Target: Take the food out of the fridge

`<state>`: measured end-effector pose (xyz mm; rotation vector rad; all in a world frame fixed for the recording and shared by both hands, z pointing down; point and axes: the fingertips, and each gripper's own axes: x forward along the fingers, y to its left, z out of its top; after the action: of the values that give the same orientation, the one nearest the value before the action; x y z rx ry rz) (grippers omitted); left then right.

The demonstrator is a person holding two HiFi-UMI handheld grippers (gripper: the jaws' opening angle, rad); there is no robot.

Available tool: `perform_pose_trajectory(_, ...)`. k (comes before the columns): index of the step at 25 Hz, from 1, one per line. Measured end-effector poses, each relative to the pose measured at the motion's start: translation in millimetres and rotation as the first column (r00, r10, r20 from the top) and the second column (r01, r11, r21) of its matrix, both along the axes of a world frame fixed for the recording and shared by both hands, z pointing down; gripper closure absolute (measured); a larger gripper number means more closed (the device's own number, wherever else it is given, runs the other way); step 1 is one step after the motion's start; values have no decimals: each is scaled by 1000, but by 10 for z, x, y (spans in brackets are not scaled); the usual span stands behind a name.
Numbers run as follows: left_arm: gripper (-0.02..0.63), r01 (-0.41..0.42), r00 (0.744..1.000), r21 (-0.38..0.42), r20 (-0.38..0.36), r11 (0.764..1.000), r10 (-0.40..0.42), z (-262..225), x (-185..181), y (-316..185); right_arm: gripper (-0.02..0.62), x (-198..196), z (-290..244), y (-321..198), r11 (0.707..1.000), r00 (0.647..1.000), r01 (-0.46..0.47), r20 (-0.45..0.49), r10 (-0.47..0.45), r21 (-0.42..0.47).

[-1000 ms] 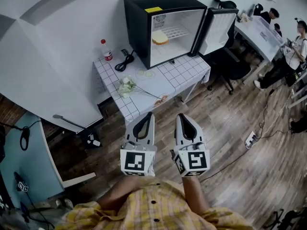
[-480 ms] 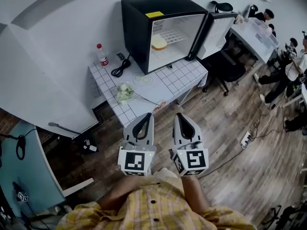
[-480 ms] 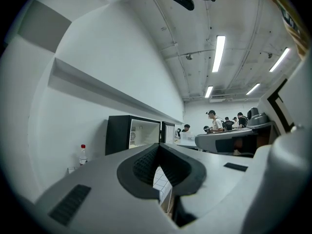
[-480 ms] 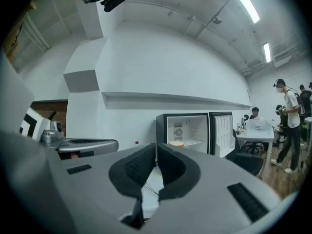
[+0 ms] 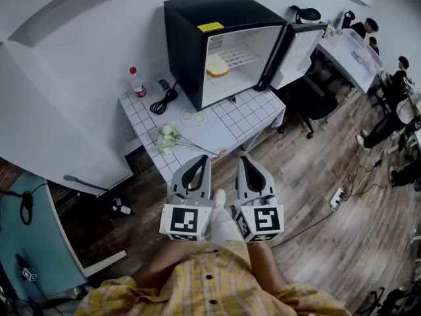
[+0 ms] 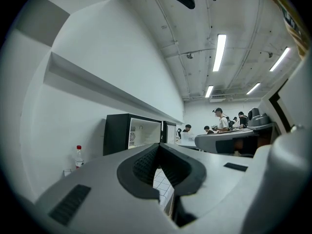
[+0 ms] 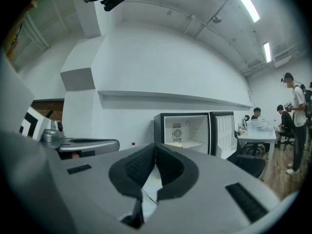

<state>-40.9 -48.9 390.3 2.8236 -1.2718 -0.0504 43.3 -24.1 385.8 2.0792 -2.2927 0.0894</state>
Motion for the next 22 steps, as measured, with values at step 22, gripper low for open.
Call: perform_pose_trajectory(22,600,159,986,5,49,987,-159,127,588,-1645,588,731,165,-1746,992,988,125,93,-125,0)
